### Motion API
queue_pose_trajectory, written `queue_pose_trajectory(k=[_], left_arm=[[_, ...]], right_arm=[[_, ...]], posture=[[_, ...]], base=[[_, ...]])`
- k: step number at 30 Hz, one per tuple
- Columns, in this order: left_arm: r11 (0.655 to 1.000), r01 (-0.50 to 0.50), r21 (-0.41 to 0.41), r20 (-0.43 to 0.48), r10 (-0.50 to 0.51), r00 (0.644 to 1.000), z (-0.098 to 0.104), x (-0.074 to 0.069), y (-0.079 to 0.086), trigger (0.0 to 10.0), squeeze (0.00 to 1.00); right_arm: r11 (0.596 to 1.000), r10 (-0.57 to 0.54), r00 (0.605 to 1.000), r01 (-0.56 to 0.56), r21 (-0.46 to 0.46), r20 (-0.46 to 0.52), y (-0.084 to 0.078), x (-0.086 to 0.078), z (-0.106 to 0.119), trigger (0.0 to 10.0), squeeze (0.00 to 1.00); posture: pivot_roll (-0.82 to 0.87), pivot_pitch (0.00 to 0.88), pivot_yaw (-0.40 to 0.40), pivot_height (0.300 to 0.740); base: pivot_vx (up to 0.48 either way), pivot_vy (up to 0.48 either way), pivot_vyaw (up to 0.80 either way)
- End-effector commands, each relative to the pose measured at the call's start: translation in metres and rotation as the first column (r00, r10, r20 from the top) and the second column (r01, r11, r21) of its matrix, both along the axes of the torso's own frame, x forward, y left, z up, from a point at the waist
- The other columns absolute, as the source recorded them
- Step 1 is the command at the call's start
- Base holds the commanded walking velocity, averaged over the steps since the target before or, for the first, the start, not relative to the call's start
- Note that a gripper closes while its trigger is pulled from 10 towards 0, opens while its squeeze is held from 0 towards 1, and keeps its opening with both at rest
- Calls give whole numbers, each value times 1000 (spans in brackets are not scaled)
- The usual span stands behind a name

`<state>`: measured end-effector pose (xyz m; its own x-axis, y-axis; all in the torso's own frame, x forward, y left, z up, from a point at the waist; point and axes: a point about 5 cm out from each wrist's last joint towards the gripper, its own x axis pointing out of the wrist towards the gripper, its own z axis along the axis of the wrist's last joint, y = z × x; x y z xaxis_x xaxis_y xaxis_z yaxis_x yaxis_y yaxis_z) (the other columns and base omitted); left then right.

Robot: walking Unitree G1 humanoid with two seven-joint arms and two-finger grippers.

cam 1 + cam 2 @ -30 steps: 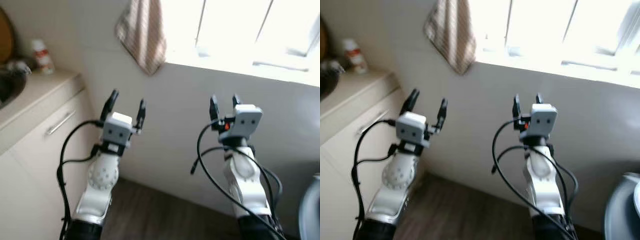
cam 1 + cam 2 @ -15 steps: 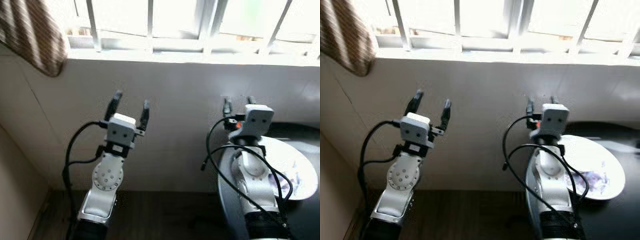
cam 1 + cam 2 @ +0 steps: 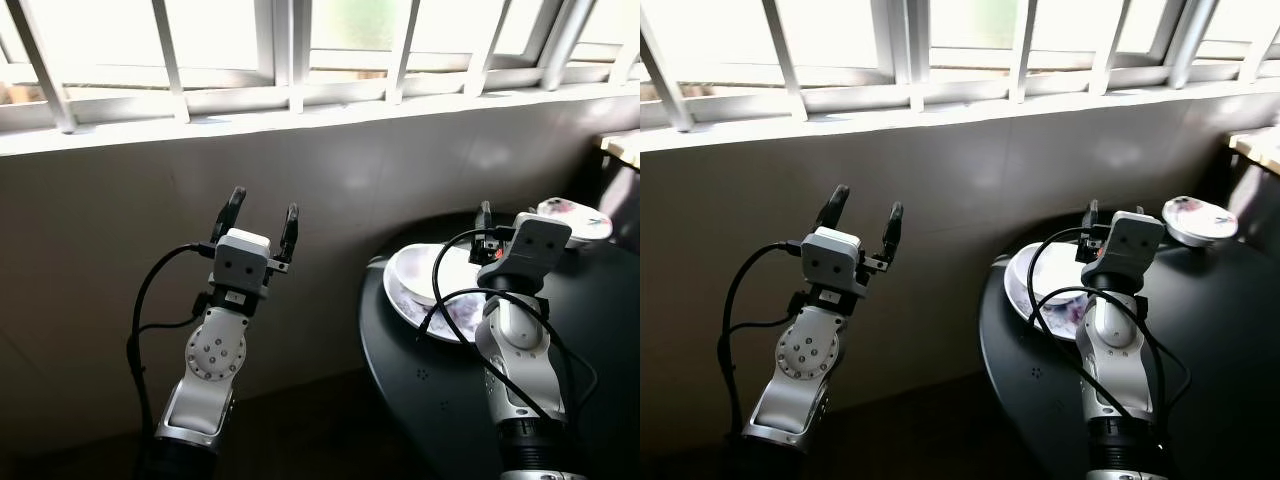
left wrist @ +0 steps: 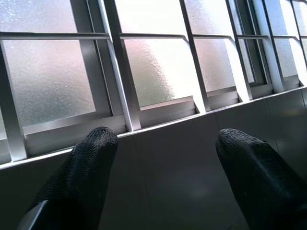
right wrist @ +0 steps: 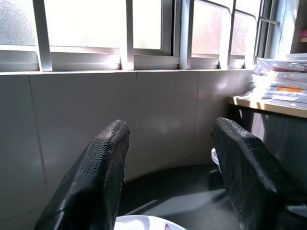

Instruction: Kitchen organization

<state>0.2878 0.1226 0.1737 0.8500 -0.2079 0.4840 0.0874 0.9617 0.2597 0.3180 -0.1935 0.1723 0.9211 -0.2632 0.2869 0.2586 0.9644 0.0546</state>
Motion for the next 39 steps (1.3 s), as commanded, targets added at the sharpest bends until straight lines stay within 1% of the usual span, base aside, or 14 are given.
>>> queue_pose_trajectory(k=[1,4,5,6,8,10,13,18,19,20,21,28,31,39], left_arm=[[1000,4,0,8,-4,1000,2,0,-2,10000,0],[1000,5,1,6,-5,1000,2,0,-2,10000,0],[1000,5,1,6,-5,1000,2,0,-2,10000,0],[1000,5,4,4,-5,1000,1,0,-2,10000,0],[1000,5,6,3,-5,1000,1,0,-2,10000,0],[1000,3,10,-2,-3,1000,1,1,-1,10000,0],[1000,1,14,-7,-1,1000,0,1,-1,10000,0],[1000,0,18,-10,0,1000,-1,1,-1,10000,0],[1000,-1,20,-11,2,1000,-1,1,-1,10000,0],[1000,-1,20,-11,2,1000,-1,1,-1,10000,0],[1000,-1,22,-12,2,1000,-2,1,-1,10000,0],[1000,0,26,-13,1,1000,-2,1,-1,10000,0],[999,0,32,-16,0,1000,-3,2,-1,10000,0],[999,0,38,-22,1,1000,-4,2,-2,10000,0]], right_arm=[[998,19,997,-15,57,-78,-2,6,-9,10000,0],[990,49,987,-28,140,-153,-4,10,-19,10000,0],[990,49,987,-28,140,-153,-4,10,-19,10000,0],[980,35,977,7,197,-208,-12,14,-26,10000,0],[976,29,972,23,217,-232,-15,15,-29,10000,0],[965,33,951,49,256,-306,-22,18,-38,10000,0],[954,75,922,44,297,-379,-23,20,-50,10000,0],[923,140,900,33,384,-413,-23,23,-58,10000,0],[901,161,889,45,432,-428,-23,24,-62,10000,0],[901,161,889,45,432,-428,-23,24,-62,10000,0],[881,174,880,61,469,-441,-23,24,-66,10000,0],[854,200,867,74,515,-456,-22,25,-69,10000,0],[770,302,838,67,635,-455,-13,26,-78,10000,0],[731,365,820,41,681,-441,-7,27,-81,10000,0]], posture=[[12,0,-26,740],[12,0,-25,740],[12,0,-25,740],[15,0,-26,740],[15,0,-26,740],[16,0,-27,740],[18,0,-27,740],[21,0,-28,740],[24,0,-28,740],[24,0,-28,740],[26,0,-26,740],[26,0,-26,740],[26,0,-24,740],[24,0,-22,740]], base=[[0,0,0],[0,0,0],[0,0,0],[0,0,0],[0,0,0],[0,0,0],[0,0,0],[0,0,0],[0,0,0],[0,0,0],[0,0,0],[0,0,0],[0,0,0],[0,0,0]])
